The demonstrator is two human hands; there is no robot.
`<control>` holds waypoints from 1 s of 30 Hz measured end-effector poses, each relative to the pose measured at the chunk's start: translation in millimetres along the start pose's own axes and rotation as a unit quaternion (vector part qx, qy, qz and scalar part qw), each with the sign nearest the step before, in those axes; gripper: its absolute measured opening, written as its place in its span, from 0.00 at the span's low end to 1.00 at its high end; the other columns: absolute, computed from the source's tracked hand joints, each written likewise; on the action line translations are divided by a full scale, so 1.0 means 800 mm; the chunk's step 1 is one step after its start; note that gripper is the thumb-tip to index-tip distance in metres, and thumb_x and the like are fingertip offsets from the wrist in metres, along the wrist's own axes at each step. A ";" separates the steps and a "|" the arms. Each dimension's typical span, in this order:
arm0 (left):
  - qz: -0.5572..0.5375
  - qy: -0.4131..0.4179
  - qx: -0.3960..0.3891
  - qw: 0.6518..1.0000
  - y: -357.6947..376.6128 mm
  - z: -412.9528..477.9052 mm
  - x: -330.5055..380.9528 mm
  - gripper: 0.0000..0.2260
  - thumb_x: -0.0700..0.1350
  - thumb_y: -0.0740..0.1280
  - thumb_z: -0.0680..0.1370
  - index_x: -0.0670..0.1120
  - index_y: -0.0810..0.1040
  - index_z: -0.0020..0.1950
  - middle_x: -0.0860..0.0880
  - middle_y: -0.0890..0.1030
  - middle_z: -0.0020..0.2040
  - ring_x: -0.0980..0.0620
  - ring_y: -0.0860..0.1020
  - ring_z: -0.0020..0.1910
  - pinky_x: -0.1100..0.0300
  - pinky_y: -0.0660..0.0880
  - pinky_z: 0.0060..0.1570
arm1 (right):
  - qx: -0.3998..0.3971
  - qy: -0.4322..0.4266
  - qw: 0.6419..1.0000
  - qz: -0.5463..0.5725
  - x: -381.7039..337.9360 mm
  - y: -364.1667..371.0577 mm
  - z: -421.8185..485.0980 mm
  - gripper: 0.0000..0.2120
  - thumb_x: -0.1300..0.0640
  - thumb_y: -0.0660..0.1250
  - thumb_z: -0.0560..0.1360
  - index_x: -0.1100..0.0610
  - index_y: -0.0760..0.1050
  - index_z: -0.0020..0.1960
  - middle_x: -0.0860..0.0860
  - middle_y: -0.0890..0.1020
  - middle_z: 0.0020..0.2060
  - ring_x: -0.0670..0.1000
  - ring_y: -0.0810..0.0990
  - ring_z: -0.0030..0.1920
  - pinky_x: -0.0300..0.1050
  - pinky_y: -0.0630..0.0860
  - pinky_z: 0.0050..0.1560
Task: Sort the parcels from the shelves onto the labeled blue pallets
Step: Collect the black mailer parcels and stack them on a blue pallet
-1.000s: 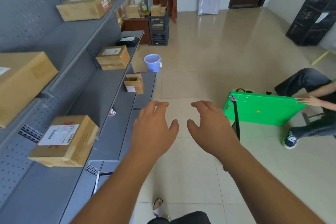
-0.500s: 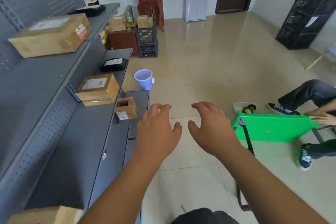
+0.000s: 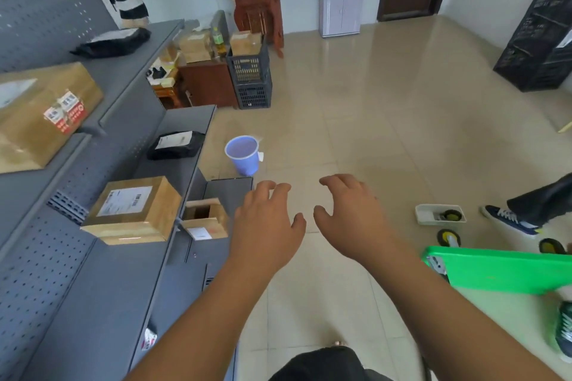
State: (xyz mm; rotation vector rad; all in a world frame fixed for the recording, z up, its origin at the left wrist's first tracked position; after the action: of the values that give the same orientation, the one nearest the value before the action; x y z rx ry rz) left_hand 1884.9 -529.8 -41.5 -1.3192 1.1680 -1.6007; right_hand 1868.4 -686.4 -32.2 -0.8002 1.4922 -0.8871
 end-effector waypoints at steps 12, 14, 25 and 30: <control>-0.003 -0.102 0.014 0.995 -0.002 0.236 -0.056 0.22 0.56 0.65 0.79 0.52 0.71 0.72 0.50 0.72 0.68 0.44 0.71 0.67 0.49 0.73 0.60 | -0.059 -0.073 0.996 -0.006 -0.024 0.008 0.275 0.26 0.48 0.62 0.79 0.49 0.65 0.77 0.47 0.68 0.74 0.54 0.67 0.73 0.52 0.67 0.69; -0.007 -0.107 0.012 0.994 0.000 0.279 -0.074 0.21 0.56 0.65 0.79 0.53 0.70 0.72 0.50 0.72 0.68 0.45 0.71 0.67 0.49 0.73 0.61 | -0.061 -0.075 0.995 -0.009 -0.033 0.016 0.321 0.26 0.49 0.63 0.79 0.49 0.65 0.77 0.47 0.68 0.74 0.54 0.67 0.73 0.52 0.67 0.69; -0.031 -0.089 0.003 0.996 0.003 0.505 -0.159 0.23 0.55 0.63 0.81 0.52 0.68 0.75 0.51 0.68 0.74 0.46 0.72 0.68 0.50 0.73 0.62 | -0.064 -0.034 0.997 -0.011 -0.080 0.046 0.544 0.26 0.48 0.62 0.79 0.50 0.66 0.76 0.47 0.70 0.73 0.55 0.69 0.71 0.52 0.69 0.68; -0.028 -0.106 0.000 0.994 0.011 0.577 -0.186 0.24 0.55 0.62 0.81 0.52 0.67 0.76 0.51 0.67 0.75 0.48 0.71 0.69 0.53 0.69 0.64 | -0.075 -0.037 0.996 -0.030 -0.087 0.062 0.626 0.25 0.48 0.62 0.79 0.50 0.66 0.76 0.48 0.70 0.73 0.55 0.70 0.70 0.52 0.69 0.66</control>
State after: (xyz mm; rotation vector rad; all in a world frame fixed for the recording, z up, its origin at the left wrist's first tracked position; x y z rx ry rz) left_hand 2366.5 -479.7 -69.3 -1.4943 1.0093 -1.4581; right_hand 2374.0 -646.2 -66.4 -0.9823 1.4873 -0.7885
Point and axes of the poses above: each hand's wrist, its own z-axis towards the middle knuckle, its own y-axis out of the palm, x = y × z, the point moved 2 cm from there along z, towards the middle knuckle
